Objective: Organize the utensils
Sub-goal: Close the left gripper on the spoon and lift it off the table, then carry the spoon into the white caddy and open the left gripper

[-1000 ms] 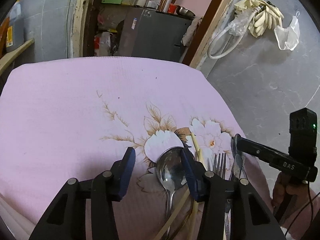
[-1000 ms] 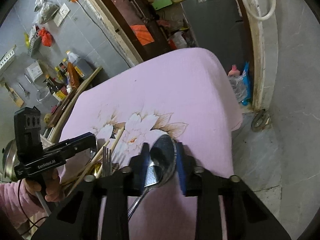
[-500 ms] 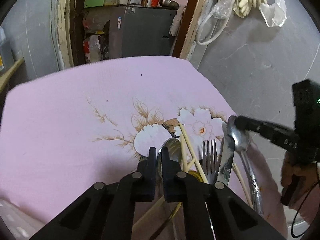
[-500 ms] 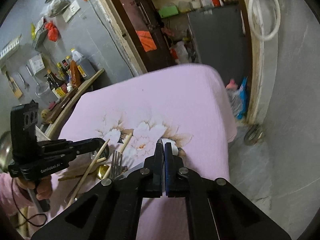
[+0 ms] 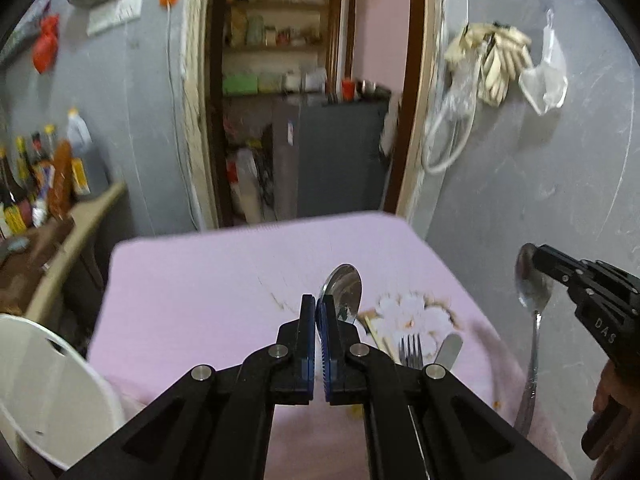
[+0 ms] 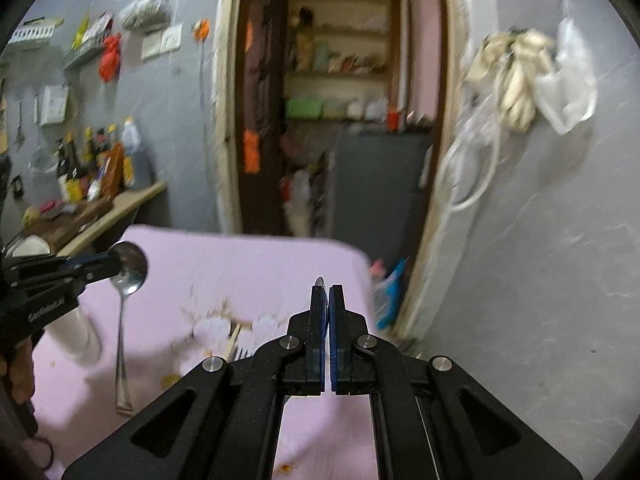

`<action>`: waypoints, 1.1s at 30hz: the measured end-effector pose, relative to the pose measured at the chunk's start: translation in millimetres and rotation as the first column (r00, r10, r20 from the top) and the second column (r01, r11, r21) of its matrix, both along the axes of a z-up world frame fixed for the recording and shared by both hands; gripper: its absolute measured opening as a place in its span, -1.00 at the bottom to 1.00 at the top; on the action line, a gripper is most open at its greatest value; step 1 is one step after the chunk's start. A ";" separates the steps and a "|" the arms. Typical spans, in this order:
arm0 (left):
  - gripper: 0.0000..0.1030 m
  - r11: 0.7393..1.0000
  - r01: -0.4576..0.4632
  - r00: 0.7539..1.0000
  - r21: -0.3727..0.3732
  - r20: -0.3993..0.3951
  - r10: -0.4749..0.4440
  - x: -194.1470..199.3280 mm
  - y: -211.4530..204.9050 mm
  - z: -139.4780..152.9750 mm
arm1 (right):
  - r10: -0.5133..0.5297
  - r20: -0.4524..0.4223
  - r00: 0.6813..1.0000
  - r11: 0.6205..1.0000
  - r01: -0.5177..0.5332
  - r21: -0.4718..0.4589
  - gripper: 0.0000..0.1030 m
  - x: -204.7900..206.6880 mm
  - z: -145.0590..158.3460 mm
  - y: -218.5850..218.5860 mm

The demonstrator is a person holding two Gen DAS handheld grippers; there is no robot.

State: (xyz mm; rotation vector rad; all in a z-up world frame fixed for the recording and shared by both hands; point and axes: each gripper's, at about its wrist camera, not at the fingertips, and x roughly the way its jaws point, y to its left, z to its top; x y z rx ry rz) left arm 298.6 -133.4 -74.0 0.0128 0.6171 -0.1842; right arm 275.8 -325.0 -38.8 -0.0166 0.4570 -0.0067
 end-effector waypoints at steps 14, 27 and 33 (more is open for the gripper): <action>-0.94 0.990 -0.102 0.970 -0.100 0.211 0.121 -43.3 104.6 104.2 | -0.020 0.255 0.967 0.999 0.013 0.030 -0.97 -34.5 96.1 107.2; -0.94 0.943 -0.322 0.895 -0.083 0.298 0.331 -40.1 232.0 115.1 | -0.012 0.353 0.936 0.999 -0.005 0.048 -0.97 -22.5 87.7 230.7; -0.94 0.932 -0.359 0.873 -0.054 0.333 0.356 -31.8 254.6 91.0 | 0.038 0.376 0.926 0.999 -0.021 -0.048 -0.97 -13.7 68.4 272.4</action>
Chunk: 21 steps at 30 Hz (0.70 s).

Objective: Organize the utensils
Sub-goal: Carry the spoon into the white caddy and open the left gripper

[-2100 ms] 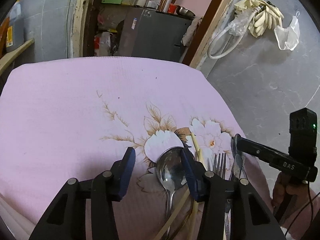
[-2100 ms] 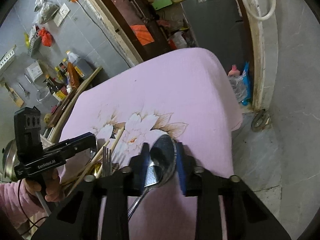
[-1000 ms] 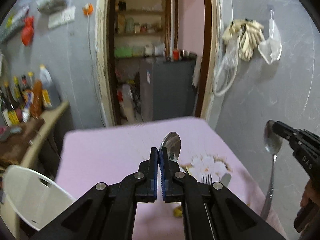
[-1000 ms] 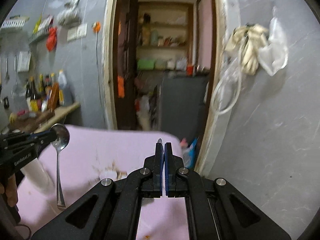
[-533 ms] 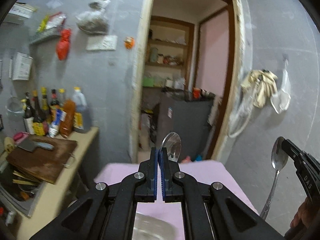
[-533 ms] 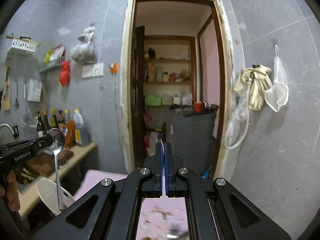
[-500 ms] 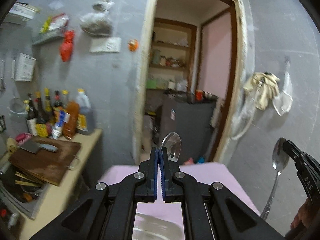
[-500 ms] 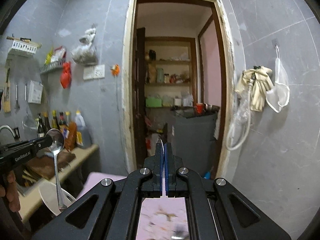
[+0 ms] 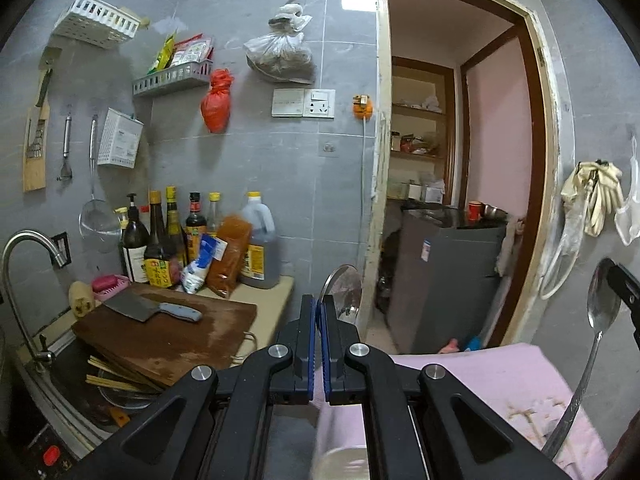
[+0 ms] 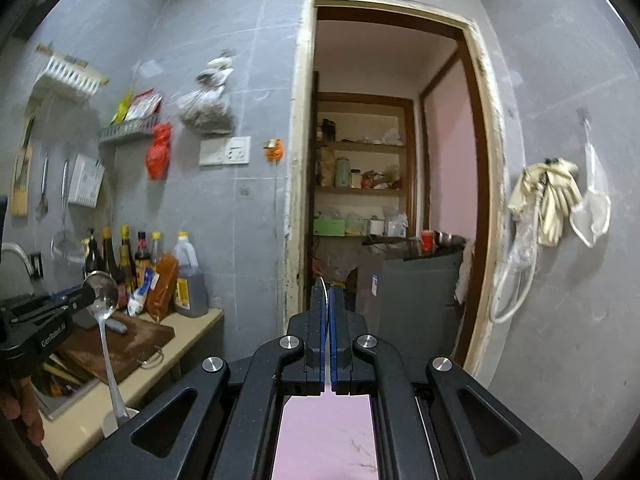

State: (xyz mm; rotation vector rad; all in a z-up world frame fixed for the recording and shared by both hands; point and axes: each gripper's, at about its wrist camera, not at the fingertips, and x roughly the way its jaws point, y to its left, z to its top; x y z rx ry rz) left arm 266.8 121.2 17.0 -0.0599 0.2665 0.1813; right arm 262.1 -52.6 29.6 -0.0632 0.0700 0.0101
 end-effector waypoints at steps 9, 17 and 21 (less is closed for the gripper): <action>-0.94 0.998 0.037 0.999 0.059 0.013 -0.038 0.0 -4.7 -42.2 | 0.047 -0.014 0.999 0.990 -0.049 -0.132 -0.97 0.6 -32.7 31.3; -0.94 0.991 0.081 0.997 0.106 0.000 -0.081 -7.4 -12.6 -66.7 | 0.068 -0.059 0.996 0.988 -0.076 -0.138 -0.97 -1.1 -56.8 32.3; -0.92 0.991 0.101 0.995 0.084 -0.018 -0.100 -8.2 -8.6 -70.7 | 0.076 -0.071 0.995 0.986 -0.085 -0.146 -0.97 -2.2 -62.1 31.8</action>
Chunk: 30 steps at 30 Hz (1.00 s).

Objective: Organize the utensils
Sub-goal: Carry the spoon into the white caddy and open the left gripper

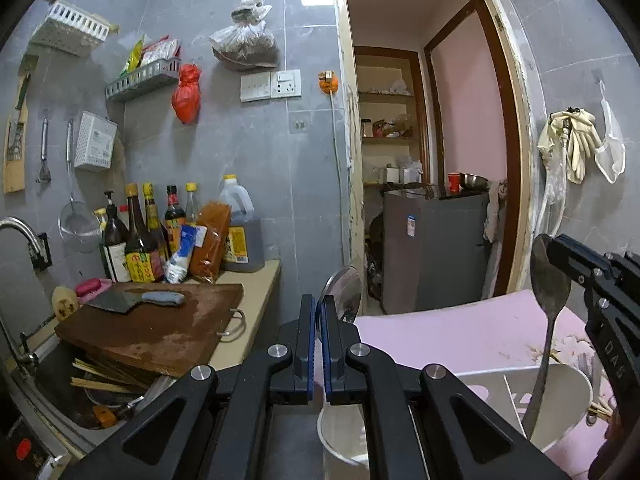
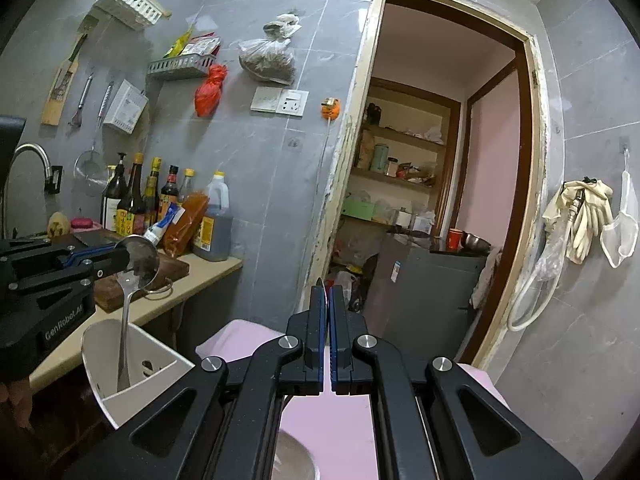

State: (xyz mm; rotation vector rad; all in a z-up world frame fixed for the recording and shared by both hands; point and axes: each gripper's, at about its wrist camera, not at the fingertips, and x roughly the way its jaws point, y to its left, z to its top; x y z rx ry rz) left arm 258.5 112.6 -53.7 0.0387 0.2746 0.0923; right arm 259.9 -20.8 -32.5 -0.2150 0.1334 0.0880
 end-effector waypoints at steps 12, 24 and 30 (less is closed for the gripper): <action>-0.29 0.979 0.092 0.991 -0.180 -0.080 -0.108 -1.9 13.9 4.5 | -0.005 -0.027 1.000 0.999 0.006 0.051 -0.33 -16.1 11.7 -25.0; 0.31 0.973 0.086 0.991 -0.215 -0.080 -0.105 -23.6 -11.1 34.8 | -0.077 -0.038 0.996 0.984 0.082 0.159 0.42 -46.9 46.2 -85.9; 0.83 0.973 0.092 0.993 -0.209 -0.049 -0.105 -46.7 -40.1 48.5 | -0.133 -0.029 0.991 0.974 0.136 0.182 0.89 -72.6 53.0 -124.0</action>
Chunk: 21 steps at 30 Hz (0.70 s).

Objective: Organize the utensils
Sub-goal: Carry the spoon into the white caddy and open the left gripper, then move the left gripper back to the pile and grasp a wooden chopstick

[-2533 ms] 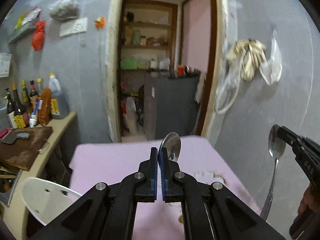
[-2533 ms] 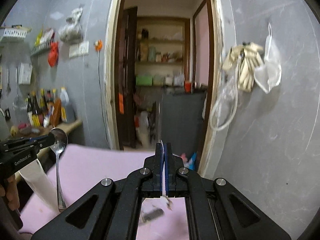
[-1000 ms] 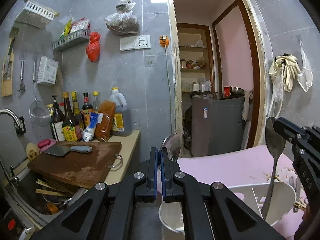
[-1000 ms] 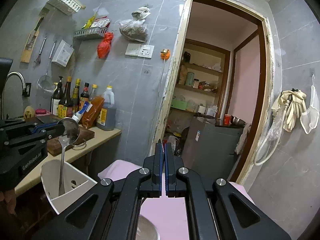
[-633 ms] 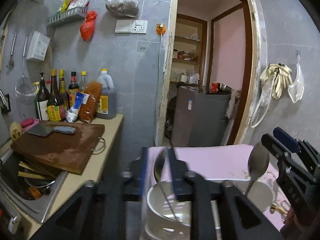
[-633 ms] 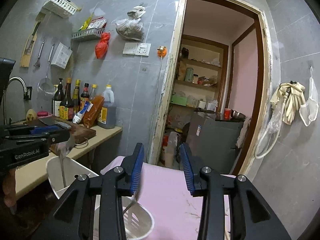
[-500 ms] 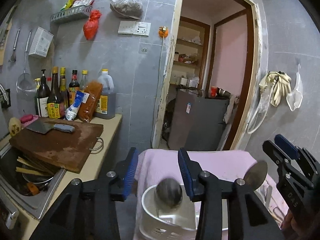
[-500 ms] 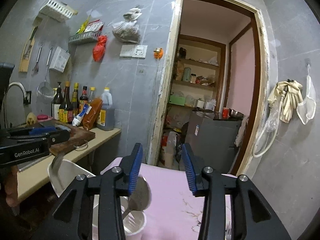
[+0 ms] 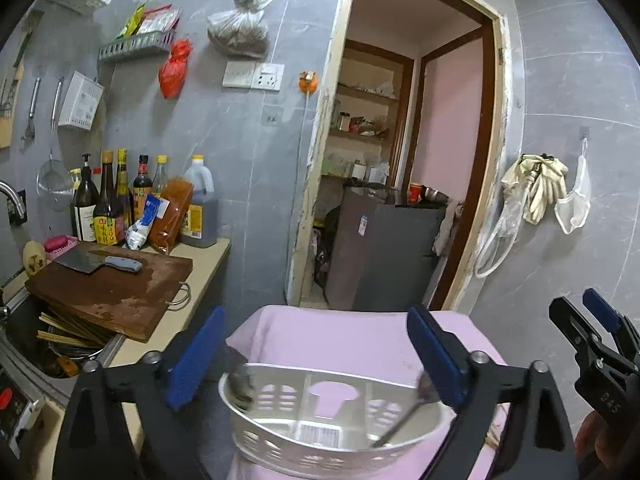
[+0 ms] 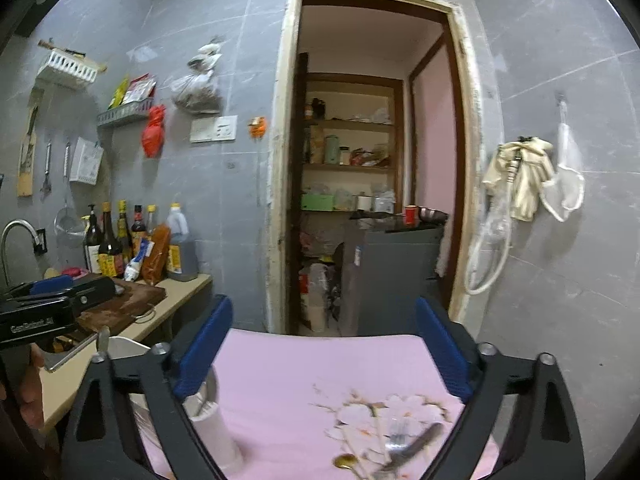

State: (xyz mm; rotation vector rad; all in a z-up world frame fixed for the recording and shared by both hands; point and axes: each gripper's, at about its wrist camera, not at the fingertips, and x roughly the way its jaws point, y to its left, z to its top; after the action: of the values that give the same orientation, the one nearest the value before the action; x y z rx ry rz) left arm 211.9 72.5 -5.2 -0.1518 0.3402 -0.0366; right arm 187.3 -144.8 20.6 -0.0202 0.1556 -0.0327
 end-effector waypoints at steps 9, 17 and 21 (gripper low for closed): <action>0.98 0.998 -0.019 0.999 0.057 0.051 0.016 -36.5 -54.7 2.0 | -0.045 -0.031 0.999 0.999 0.045 0.004 0.97 -31.9 -6.6 -53.3; 0.98 0.994 -0.052 0.998 0.099 -0.012 0.054 -57.0 -97.0 -16.3 | -0.064 -0.095 0.993 0.998 0.063 -0.015 0.97 -40.7 -25.4 -99.4; 0.98 0.987 -0.122 0.991 0.103 -0.038 0.127 -64.6 -112.3 -29.8 | -0.061 -0.132 0.989 0.998 0.058 -0.029 0.97 -36.7 -42.4 -118.2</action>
State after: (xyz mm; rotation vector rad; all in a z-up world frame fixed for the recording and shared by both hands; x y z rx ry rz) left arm 147.3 -39.9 -35.0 -0.0744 0.3754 0.1076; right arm 150.6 -263.0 -21.8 -0.0426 0.2891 -0.0927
